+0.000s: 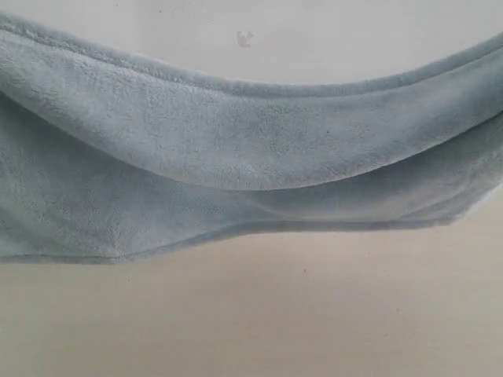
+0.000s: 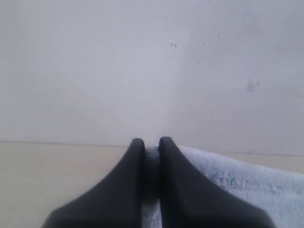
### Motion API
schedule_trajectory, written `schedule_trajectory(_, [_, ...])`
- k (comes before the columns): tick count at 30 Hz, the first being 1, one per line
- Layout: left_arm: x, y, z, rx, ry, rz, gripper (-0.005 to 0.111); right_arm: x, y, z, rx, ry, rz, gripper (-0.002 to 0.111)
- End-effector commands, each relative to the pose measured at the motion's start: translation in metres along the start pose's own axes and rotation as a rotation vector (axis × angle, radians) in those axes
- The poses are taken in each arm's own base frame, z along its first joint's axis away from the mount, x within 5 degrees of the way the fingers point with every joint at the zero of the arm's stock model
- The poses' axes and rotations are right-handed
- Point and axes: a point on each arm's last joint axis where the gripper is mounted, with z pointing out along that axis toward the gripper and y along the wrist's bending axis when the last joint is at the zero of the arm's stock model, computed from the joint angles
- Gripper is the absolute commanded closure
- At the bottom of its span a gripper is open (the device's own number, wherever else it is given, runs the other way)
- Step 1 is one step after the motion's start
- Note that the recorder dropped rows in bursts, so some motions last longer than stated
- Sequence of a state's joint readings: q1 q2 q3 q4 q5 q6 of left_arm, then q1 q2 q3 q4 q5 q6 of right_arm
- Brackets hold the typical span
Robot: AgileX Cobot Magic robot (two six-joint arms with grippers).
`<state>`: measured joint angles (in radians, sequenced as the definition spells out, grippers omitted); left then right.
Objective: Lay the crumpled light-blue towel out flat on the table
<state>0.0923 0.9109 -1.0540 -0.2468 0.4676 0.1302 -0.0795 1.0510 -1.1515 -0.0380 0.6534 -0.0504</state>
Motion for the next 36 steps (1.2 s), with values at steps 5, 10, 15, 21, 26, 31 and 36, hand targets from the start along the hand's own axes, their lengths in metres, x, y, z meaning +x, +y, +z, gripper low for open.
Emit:
schedule_trajectory(5, [-0.006,-0.009,-0.062,0.027,-0.097,0.022,0.103,0.005,-0.003,-0.087,0.024,-0.148,-0.011,0.108])
schedule_trajectory(10, [-0.008,-0.01,-0.073,0.026,-0.132,0.061,0.103,0.008,-0.004,-0.109,0.048,-0.204,-0.057,0.108])
schedule_trajectory(15, [0.005,-0.001,-0.019,-0.005,-0.039,0.082,0.103,0.014,-0.006,-0.052,0.065,-0.069,-0.086,0.108])
schedule_trajectory(21, [0.055,0.019,0.083,-0.053,0.177,0.052,0.103,0.052,0.002,0.073,0.019,0.149,-0.06,0.108])
schedule_trajectory(26, [0.11,0.034,0.155,-0.087,0.35,0.033,0.103,0.093,0.008,0.152,-0.012,0.329,-0.069,0.108])
schedule_trajectory(31, [0.159,0.045,0.198,-0.113,0.462,0.026,0.103,0.133,0.013,0.203,-0.034,0.443,-0.073,0.108])
schedule_trajectory(36, [0.189,0.054,0.223,-0.144,0.455,0.032,0.103,0.157,0.017,0.233,-0.049,0.439,-0.076,0.108])
